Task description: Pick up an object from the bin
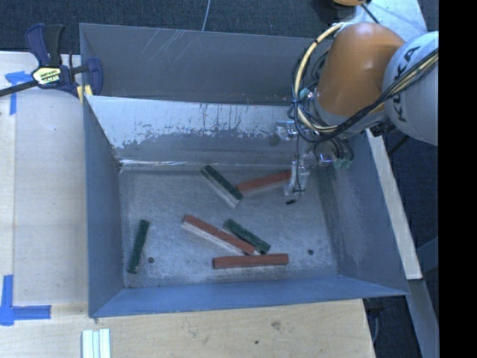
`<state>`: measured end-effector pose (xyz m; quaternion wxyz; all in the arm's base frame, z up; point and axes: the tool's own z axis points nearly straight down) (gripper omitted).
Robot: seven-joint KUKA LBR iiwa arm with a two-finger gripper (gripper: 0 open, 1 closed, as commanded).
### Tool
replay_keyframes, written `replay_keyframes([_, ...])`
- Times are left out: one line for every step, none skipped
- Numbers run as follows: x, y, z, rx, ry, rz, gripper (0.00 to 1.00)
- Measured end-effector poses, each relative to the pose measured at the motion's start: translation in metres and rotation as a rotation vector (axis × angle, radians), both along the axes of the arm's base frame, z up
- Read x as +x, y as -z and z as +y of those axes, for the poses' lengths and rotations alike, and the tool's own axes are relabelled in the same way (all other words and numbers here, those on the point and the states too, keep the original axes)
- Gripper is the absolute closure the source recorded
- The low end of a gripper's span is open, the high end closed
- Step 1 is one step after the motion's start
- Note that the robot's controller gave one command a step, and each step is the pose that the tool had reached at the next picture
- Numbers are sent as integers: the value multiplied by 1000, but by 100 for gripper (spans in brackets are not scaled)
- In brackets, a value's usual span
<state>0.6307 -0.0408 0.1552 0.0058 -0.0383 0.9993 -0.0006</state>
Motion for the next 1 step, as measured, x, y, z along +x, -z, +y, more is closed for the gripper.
replay_keyframes([-3,73,1,-1,-114,5,0])
